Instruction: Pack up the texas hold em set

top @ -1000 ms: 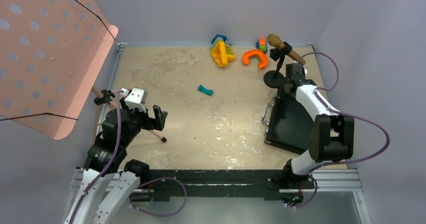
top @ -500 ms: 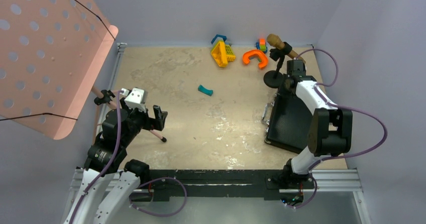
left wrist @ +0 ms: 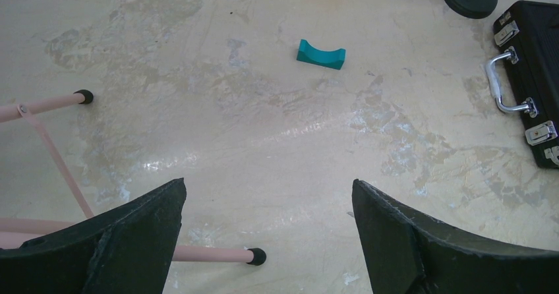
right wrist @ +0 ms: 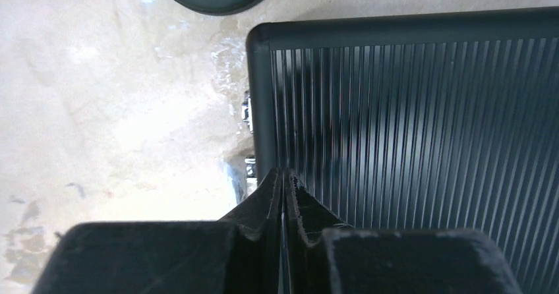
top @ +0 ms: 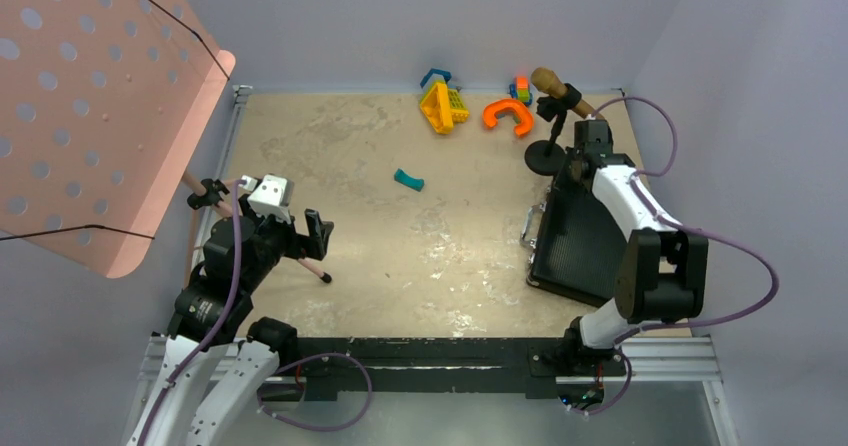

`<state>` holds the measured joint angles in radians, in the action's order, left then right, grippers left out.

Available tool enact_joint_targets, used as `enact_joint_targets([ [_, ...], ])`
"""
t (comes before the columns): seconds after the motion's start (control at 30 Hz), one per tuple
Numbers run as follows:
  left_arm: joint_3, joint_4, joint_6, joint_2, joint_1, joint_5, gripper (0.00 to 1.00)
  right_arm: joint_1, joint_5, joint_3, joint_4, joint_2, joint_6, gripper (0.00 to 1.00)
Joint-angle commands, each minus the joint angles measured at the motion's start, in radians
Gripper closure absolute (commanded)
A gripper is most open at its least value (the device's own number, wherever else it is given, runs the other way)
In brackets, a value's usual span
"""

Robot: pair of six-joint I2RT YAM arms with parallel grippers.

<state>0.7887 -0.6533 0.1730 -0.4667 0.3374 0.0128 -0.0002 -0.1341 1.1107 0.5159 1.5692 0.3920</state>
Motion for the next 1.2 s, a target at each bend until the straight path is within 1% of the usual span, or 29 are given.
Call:
enact_joint_targets([
  [0.0, 0.013, 0.023, 0.017, -0.014, 0.005, 0.020, 0.00, 0.003, 0.003, 0.007, 0.002, -0.137, 0.005, 0.87],
  [0.1, 0.016, 0.021, 0.021, -0.017, 0.005, 0.036, 0.00, 0.003, 0.004, -0.031, -0.043, -0.261, 0.003, 0.77],
  [0.2, 0.021, 0.019, 0.029, -0.017, 0.005, 0.052, 0.00, 0.004, 0.003, -0.090, -0.103, -0.401, -0.013, 0.70],
  [0.33, 0.027, 0.024, 0.036, -0.009, 0.004, 0.057, 0.00, 0.003, 0.008, -0.187, -0.210, -0.595, -0.052, 0.68],
  [0.47, 0.021, 0.039, 0.039, 0.014, 0.004, 0.068, 0.00, 0.003, 0.026, -0.325, -0.375, -0.793, -0.104, 0.68],
  [0.63, 0.020, 0.042, 0.037, 0.024, 0.005, 0.087, 0.00, 0.004, 0.006, -0.468, -0.495, -0.970, -0.135, 0.69],
  [0.73, 0.018, 0.045, 0.037, 0.032, 0.004, 0.100, 0.00, 0.003, -0.002, -0.531, -0.559, -1.041, -0.145, 0.69],
  [0.83, 0.015, 0.050, 0.034, 0.042, 0.004, 0.109, 0.00, 0.004, -0.002, -0.561, -0.585, -1.083, -0.155, 0.69],
  [1.17, 0.004, 0.058, 0.031, 0.074, 0.004, 0.140, 0.00, 0.003, 0.013, -0.563, -0.580, -1.094, -0.171, 0.69],
])
